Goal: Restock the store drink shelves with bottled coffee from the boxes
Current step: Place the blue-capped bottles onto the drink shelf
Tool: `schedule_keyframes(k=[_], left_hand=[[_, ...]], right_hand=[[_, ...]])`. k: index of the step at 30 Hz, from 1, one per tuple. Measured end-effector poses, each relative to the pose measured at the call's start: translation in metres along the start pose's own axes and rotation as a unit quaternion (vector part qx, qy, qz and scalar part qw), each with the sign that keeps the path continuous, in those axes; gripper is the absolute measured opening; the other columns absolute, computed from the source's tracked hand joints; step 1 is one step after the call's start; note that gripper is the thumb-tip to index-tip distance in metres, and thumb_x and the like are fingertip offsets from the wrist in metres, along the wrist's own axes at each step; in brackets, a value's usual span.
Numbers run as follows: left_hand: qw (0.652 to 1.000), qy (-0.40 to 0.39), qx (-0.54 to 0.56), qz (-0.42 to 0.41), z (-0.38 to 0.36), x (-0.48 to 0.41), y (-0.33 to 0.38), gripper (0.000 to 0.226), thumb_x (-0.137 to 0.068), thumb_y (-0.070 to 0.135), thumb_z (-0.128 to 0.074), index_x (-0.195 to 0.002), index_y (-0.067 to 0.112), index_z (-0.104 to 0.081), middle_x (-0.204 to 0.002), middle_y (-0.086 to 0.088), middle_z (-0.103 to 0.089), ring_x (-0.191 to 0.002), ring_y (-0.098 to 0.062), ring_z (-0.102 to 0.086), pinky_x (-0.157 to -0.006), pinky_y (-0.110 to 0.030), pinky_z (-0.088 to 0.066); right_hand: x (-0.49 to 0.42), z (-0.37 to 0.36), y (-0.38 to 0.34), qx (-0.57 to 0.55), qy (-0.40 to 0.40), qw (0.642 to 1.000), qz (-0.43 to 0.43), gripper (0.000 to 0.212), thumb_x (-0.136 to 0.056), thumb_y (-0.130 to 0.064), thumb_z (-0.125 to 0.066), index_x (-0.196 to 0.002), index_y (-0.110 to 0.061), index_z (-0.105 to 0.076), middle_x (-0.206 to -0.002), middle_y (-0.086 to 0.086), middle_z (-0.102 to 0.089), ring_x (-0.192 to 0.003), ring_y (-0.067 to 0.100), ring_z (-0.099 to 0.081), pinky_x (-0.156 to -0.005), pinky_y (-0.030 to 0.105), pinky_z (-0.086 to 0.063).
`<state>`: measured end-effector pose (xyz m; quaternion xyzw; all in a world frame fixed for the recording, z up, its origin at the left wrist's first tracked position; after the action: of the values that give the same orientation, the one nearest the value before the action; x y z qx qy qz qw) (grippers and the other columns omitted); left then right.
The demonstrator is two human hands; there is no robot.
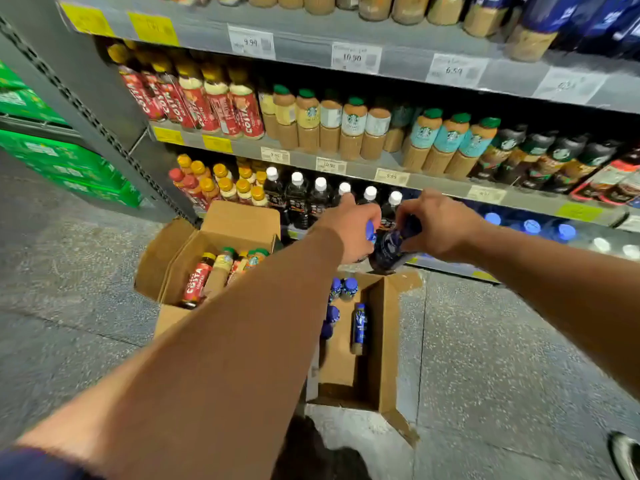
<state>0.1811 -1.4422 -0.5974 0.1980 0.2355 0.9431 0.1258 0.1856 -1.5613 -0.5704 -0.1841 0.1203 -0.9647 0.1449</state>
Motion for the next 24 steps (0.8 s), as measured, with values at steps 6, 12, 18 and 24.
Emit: schedule_keyframes(k=[6,12,18,24], left_hand=[[0.999,0.027,-0.023,-0.022,0.088,0.069,0.077,0.025,-0.091,0.017,-0.057,-0.114,0.027,-0.058,-0.101,-0.002,-0.034,-0.087,-0.025,-0.047,-0.076,-0.029,-0.037],[0.994,0.051,-0.074,-0.056,0.164,0.140,0.148,0.015,-0.084,0.017,-0.065,-0.080,0.024,-0.051,-0.082,0.001,-0.045,-0.080,-0.022,-0.048,-0.065,-0.027,-0.036],[0.987,0.101,-0.106,-0.063,0.231,0.202,0.207,0.028,-0.086,0.021,-0.067,-0.112,0.013,-0.059,-0.115,-0.010,-0.053,-0.103,-0.027,-0.053,-0.077,-0.028,-0.040],[0.987,0.110,-0.107,-0.047,0.267,0.240,0.239,0.038,-0.081,0.017,-0.072,-0.116,0.011,-0.058,-0.116,-0.009,-0.057,-0.095,-0.025,-0.053,-0.074,-0.026,-0.040]], right_hand=[[0.071,0.098,-0.044,0.078,0.028,0.996,0.043,0.020,-0.088,-0.022,-0.058,-0.108,-0.021,-0.055,-0.105,0.009,-0.049,-0.104,0.029,-0.053,-0.079,0.030,-0.038],[0.144,0.191,-0.086,0.115,0.067,0.989,0.065,0.007,-0.088,-0.026,-0.058,-0.091,-0.020,-0.057,-0.088,0.003,-0.051,-0.091,0.026,-0.054,-0.072,0.031,-0.040],[0.206,0.273,-0.120,0.112,0.115,0.985,0.064,0.035,-0.079,-0.033,-0.073,-0.102,-0.014,-0.055,-0.101,0.008,-0.058,-0.089,0.023,-0.051,-0.071,0.029,-0.038],[0.243,0.314,-0.138,0.127,0.114,0.984,0.042,0.037,-0.074,-0.035,-0.076,-0.098,-0.014,-0.059,-0.097,0.006,-0.062,-0.081,0.023,-0.058,-0.068,0.032,-0.053]])
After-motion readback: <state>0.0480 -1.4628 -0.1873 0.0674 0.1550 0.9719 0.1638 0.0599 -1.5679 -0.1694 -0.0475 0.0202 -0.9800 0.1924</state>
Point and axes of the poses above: each hand's wrist, its own x-axis away from the middle knuckle, its own z-axis out of the back of the hand, y = z × x, the point moved 7 cm from there along -x, towards the middle knuckle
